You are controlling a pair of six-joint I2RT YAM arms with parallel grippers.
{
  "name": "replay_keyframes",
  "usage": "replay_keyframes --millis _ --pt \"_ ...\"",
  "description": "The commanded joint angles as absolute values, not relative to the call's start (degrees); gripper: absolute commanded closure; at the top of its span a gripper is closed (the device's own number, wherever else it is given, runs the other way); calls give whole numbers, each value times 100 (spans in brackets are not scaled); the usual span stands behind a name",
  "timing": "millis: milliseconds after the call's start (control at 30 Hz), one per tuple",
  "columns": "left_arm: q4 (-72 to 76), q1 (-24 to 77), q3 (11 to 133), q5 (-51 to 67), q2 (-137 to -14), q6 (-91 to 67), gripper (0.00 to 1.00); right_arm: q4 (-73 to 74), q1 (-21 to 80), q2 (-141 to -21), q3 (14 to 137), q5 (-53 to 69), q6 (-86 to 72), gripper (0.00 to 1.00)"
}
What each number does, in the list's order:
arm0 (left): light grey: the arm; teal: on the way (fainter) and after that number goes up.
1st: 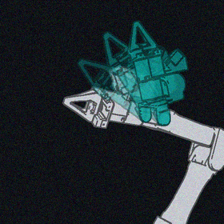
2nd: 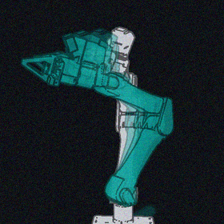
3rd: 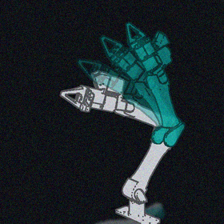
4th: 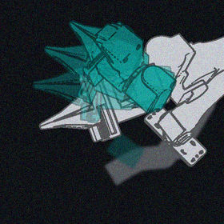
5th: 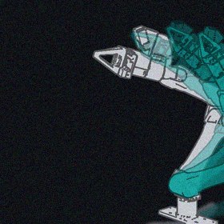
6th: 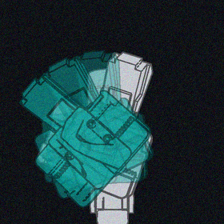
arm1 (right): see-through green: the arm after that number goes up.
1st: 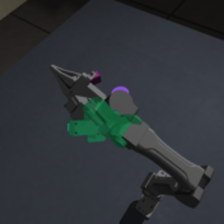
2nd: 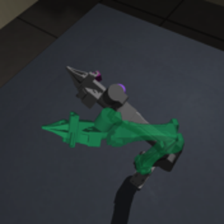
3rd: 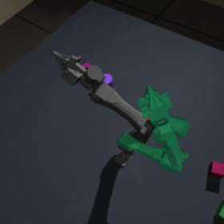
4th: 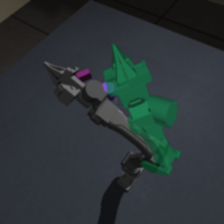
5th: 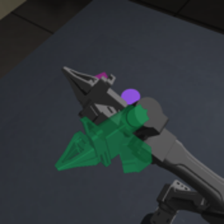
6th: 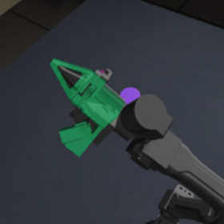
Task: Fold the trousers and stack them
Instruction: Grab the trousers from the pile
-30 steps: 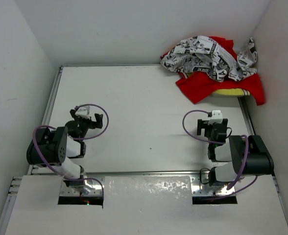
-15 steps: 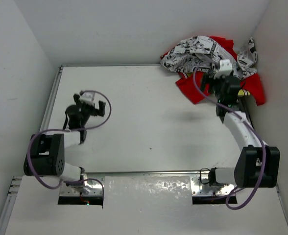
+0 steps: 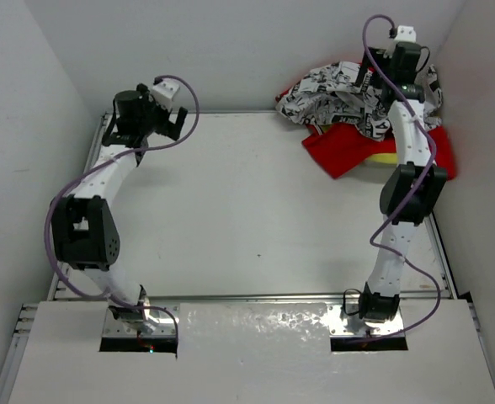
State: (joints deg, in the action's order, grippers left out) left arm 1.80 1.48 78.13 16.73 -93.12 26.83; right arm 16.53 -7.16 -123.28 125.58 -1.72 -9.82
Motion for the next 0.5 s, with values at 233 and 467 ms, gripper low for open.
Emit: replay_keyframes --millis 233,467 --pt "-519 211 8130 2100 -10081 2743 0 2399 -651 -12929 12533 255 -1187 16" --pt "-466 211 7928 2224 -9591 2584 2 2532 -571 -12429 12524 -993 -765 100"
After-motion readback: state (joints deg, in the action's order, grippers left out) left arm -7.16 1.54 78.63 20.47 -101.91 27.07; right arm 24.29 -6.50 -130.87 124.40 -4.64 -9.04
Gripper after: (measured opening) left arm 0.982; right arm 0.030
